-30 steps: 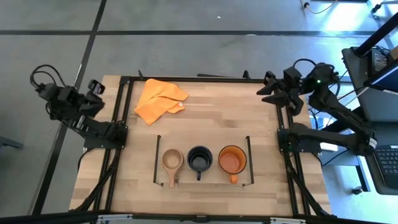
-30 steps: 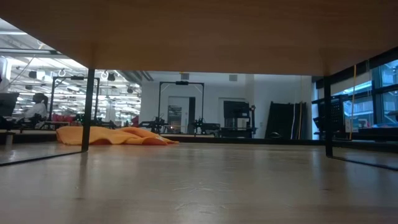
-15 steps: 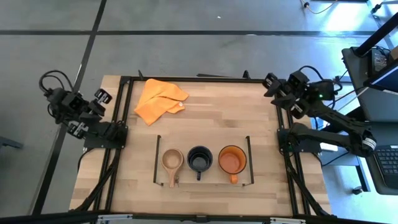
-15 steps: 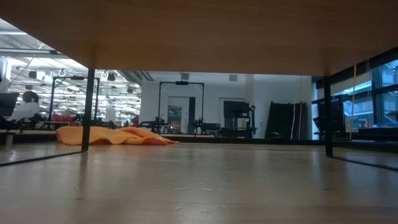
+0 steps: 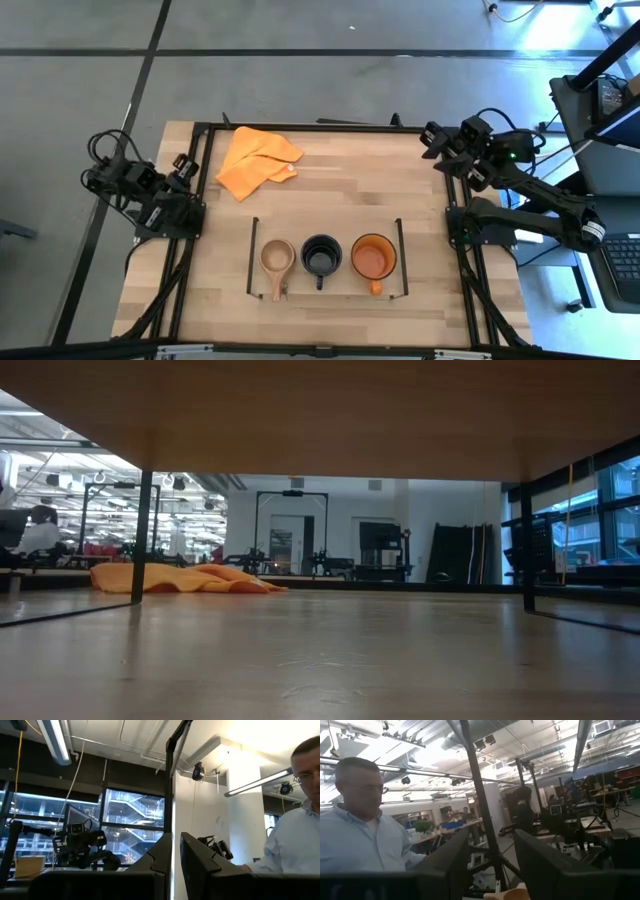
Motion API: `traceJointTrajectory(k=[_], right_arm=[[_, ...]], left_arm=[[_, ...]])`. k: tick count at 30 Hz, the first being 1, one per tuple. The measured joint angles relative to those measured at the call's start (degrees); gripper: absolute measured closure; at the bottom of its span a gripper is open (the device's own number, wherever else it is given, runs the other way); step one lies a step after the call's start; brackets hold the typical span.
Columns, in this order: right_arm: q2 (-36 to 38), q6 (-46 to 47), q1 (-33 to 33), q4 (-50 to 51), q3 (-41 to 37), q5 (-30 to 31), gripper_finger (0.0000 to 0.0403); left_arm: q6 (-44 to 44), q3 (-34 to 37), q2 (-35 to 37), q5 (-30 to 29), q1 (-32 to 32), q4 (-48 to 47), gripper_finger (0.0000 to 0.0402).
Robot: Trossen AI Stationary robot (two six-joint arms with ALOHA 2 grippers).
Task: Stack small to large cups/mugs on shelf
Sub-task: Return to Home Position
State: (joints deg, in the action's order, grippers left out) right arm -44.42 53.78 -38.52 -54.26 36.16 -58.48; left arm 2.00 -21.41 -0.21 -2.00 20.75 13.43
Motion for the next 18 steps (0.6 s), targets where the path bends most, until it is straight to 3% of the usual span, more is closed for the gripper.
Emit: traceJointTrajectory(k=[5, 18], right_arm=[[0.0, -0.03, 0.0, 0.02, 0.0, -1.38, 0.0242], [-0.15, -5.13, 0.0, 0.97, 0.0, -1.71, 0.0242]], left_arm=[[0.56, 2.33, 0.01, -0.02, 0.0, 2.4, 0.037], [1.23, 17.47, 0.02, -0.46, 0.02, 24.25, 0.037]])
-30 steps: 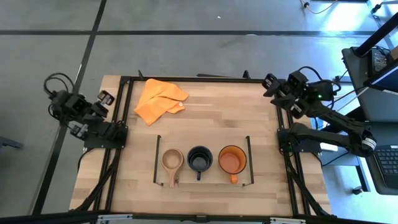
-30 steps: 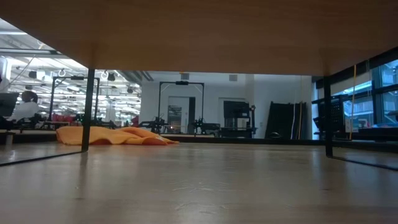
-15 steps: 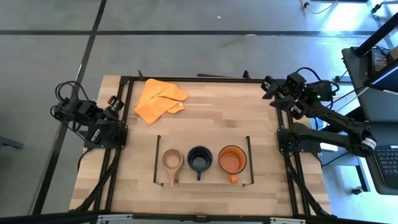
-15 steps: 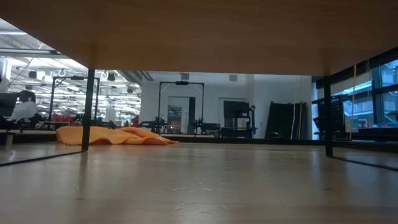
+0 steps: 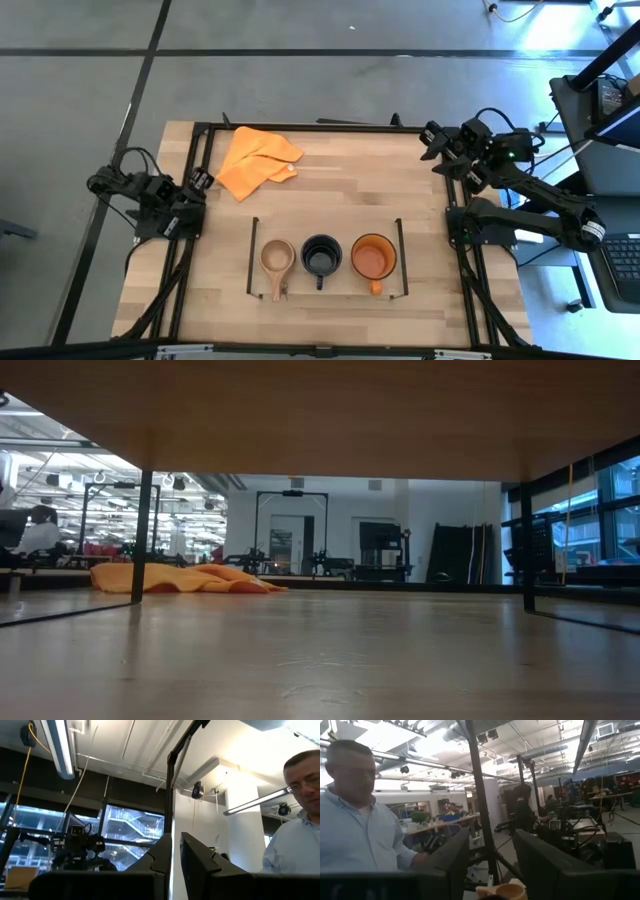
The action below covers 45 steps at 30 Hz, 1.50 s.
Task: Stack small to large cups/mugs on shelf
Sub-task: Return to Home Position
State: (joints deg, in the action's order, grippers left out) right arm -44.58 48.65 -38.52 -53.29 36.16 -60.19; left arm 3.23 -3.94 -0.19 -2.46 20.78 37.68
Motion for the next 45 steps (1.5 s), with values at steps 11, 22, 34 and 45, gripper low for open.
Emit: traceJointTrajectory(k=[11, 22, 34, 45], right_arm=[[-0.04, -1.49, -3.14, 4.04, 0.0, -6.81, 0.0242], [0.0, 2.74, -15.04, 6.09, 0.0, -6.71, 0.0242], [10.2, 0.8, -2.1, 7.91, -5.58, 0.53, 0.0242], [29.5, 1.61, 0.61, 6.08, -21.92, 15.14, 0.0242]], left_arm=[[-4.59, 3.03, 0.0, -4.72, -0.04, 4.19, 0.037], [-2.0, 3.06, 0.02, -16.25, -0.04, -2.94, 0.037], [-3.25, 2.97, 0.02, -22.47, -0.04, -1.02, 0.037], [1.24, 2.97, 0.0, -23.73, -0.04, -3.55, 0.037]])
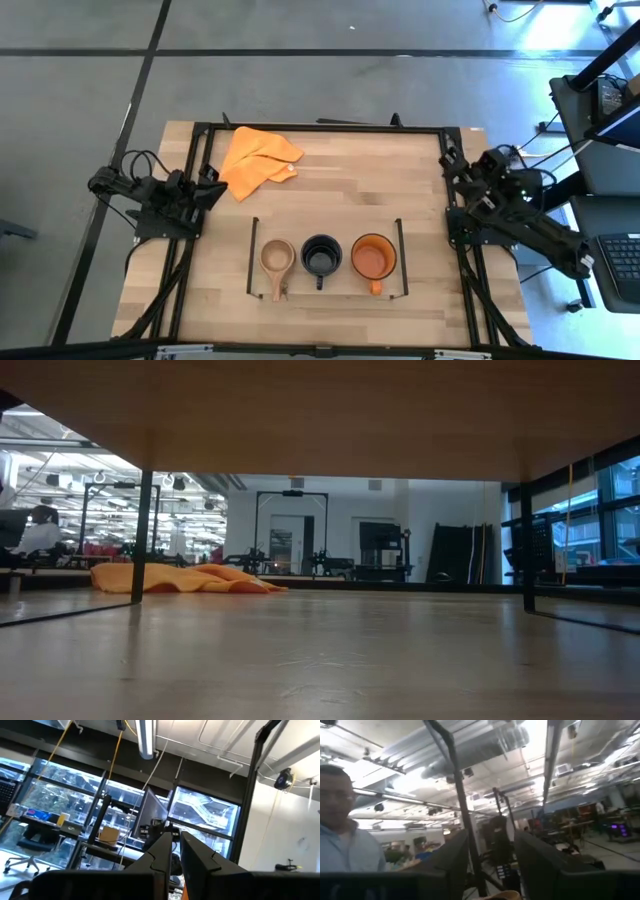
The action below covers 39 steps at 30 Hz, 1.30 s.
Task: Stack small to large cups/mugs on shelf
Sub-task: Return to Home Position
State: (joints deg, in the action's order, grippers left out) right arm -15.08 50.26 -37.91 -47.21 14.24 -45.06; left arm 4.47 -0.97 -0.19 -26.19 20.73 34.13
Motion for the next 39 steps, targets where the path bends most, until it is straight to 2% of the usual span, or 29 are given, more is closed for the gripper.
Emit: traceJointTrajectory(k=[7, 13, 18, 28, 39], right_arm=[[4.95, 0.52, 0.04, 0.35, -6.76, 4.59, 0.0242], [6.36, 0.55, 0.41, 0.39, -8.96, 4.59, 0.0242], [6.61, -0.42, 0.39, 4.17, -10.42, 3.75, 0.0242], [6.61, -2.8, 0.39, 5.53, -13.84, 2.91, 0.0242], [6.61, -8.29, 0.39, 16.78, -13.84, 2.9, 0.0242]], left_arm=[[1.67, 0.0, 0.0, -1.18, 0.0, -1.0, 0.037], [2.98, 0.0, 0.0, -2.38, 0.0, -2.21, 0.037], [2.99, 0.0, 0.0, -4.69, 0.0, -3.79, 0.037], [6.97, 0.0, 0.0, -4.7, 0.0, -9.58, 0.037], [11.53, -0.02, 0.0, -8.2, 0.01, -18.73, 0.037]])
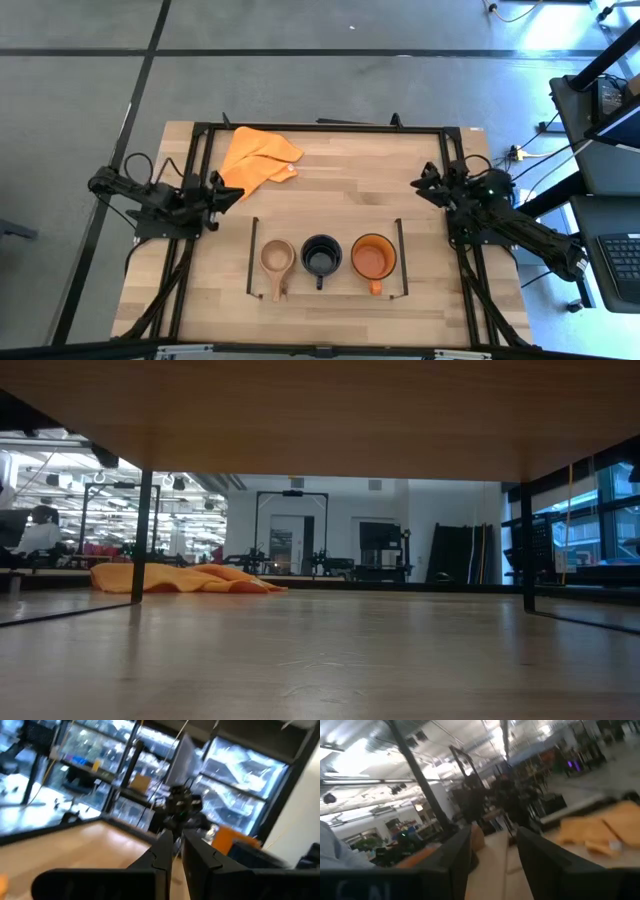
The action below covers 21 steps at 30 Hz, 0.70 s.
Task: Stack small to large cups/mugs on shelf
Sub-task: Return to Home Position
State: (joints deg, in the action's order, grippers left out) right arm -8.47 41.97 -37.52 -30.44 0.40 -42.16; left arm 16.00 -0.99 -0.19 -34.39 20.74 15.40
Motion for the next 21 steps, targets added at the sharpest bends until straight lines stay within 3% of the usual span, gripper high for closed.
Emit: traceJointTrajectory(k=[7, 21], right_arm=[[0.0, -4.51, -0.01, 14.57, 0.0, 0.02, 0.0242], [-0.04, -21.56, -0.02, 20.83, 0.0, -1.48, 0.0242]], left_arm=[[10.31, -0.01, -0.06, -1.92, 0.0, -12.83, 0.037], [4.44, -0.02, -0.2, -1.74, 0.01, -12.79, 0.037]])
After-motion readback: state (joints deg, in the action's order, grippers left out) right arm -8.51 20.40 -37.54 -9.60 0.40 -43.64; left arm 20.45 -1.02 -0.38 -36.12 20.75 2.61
